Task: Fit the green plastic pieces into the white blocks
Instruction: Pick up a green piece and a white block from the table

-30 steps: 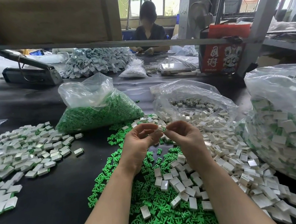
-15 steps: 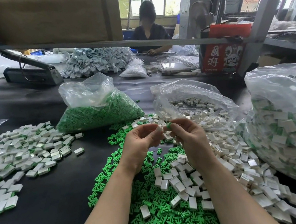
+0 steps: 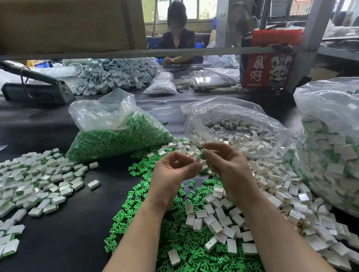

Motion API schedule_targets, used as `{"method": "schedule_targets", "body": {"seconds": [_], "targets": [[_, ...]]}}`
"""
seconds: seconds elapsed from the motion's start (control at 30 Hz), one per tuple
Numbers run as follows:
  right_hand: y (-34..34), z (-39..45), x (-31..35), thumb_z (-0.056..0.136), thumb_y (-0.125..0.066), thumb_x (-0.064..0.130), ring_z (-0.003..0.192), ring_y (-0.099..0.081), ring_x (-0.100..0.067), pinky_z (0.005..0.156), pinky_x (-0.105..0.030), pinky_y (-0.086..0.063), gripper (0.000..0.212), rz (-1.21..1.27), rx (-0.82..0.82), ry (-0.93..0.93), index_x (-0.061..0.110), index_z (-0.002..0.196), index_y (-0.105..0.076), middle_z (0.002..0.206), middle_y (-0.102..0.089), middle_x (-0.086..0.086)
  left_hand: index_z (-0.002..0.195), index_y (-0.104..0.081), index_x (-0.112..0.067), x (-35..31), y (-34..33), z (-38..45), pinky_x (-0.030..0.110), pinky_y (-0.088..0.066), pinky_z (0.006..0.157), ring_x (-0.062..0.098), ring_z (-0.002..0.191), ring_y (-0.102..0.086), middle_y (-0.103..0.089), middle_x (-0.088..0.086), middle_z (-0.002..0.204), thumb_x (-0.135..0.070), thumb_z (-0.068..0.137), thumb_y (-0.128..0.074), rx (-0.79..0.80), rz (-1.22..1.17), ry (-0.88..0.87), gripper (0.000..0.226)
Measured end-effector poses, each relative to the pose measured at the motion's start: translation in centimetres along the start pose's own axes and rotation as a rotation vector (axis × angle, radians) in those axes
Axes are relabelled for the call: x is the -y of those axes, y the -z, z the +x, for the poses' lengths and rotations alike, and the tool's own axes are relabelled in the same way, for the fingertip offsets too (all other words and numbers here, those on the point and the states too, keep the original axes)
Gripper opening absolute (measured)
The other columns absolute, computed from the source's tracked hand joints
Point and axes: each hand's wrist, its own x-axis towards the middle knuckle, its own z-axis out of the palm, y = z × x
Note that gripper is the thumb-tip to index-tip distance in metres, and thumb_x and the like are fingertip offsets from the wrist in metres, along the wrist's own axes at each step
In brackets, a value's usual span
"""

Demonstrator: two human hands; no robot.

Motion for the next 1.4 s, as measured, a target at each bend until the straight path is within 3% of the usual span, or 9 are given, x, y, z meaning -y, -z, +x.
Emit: {"method": "schedule_targets", "body": {"seconds": [0.2,0.37,0.5,0.73,0.87,1.4], "targets": [[-0.08,-0.16,0.18,0.076,-0.073,0.019,0.075,-0.063,-0.012,0.069,-0.029,-0.049,0.021,-0.055,-0.03,0.018,0.009,0.095,-0.072,0.084,-0.071,-0.003,0.081,-0.076,-0.019,0.0,0.14,0.03,0.026,-0.056,0.075,0.02,0.082,-0.071,-0.074,0.007,0.084,-0.02,0.062,-0.088,0.032,-0.072,0.028,0.023],[-0.25,-0.16,0.13,0.08,-0.073,0.014,0.069,-0.062,-0.009,0.061,-0.023,-0.049,0.006,-0.076,-0.028,0.029,0.017,0.085,-0.074,0.08,-0.072,-0.001,0.079,-0.078,-0.016,0.11,0.09,0.24,0.031,-0.055,0.079,0.02,0.083,-0.071,-0.075,0.009,0.088,-0.013,0.06,-0.085,-0.014,-0.05,0.076,0.02],[-0.3,-0.14,0.11,0.083,-0.072,0.009,0.065,-0.062,-0.006,0.057,-0.018,-0.048,0.009,-0.093,-0.038,0.041,0.018,0.081,-0.073,0.076,-0.072,0.001,0.08,-0.079,-0.017,0.13,0.08,0.32,0.024,-0.055,0.069,0.016,0.077,-0.071,-0.076,0.008,0.089,-0.02,0.057,-0.087,-0.029,-0.002,0.076,0.025],[-0.32,-0.17,0.12,0.083,-0.072,0.009,0.066,-0.062,-0.008,0.057,-0.019,-0.049,0.007,-0.081,-0.046,0.034,0.016,0.082,-0.073,0.076,-0.071,0.0,0.087,-0.078,-0.006,0.0,0.4,0.58,0.023,-0.057,0.071,0.023,0.083,-0.073,-0.075,0.017,0.094,-0.021,0.056,-0.092,0.004,-0.259,0.154,0.037],[-0.34,-0.13,0.06,0.083,-0.072,0.007,0.067,-0.062,-0.012,0.057,-0.021,-0.048,0.012,-0.055,-0.044,0.019,0.018,0.078,-0.075,0.077,-0.07,-0.004,0.089,-0.078,-0.011,-0.08,0.7,0.62,0.024,-0.057,0.072,0.023,0.086,-0.072,-0.074,0.016,0.097,-0.017,0.055,-0.091,0.007,-0.312,0.151,0.037],[-0.22,0.13,-0.43,0.083,-0.072,0.003,0.07,-0.065,-0.006,0.061,-0.016,-0.049,0.006,-0.109,-0.038,0.14,0.009,0.085,-0.071,0.077,-0.072,0.0,0.084,-0.079,-0.013,-0.23,0.09,0.38,0.025,-0.057,0.066,0.025,0.078,-0.073,-0.075,0.015,0.087,-0.025,0.055,-0.088,-0.053,-0.139,0.092,0.032]]}}
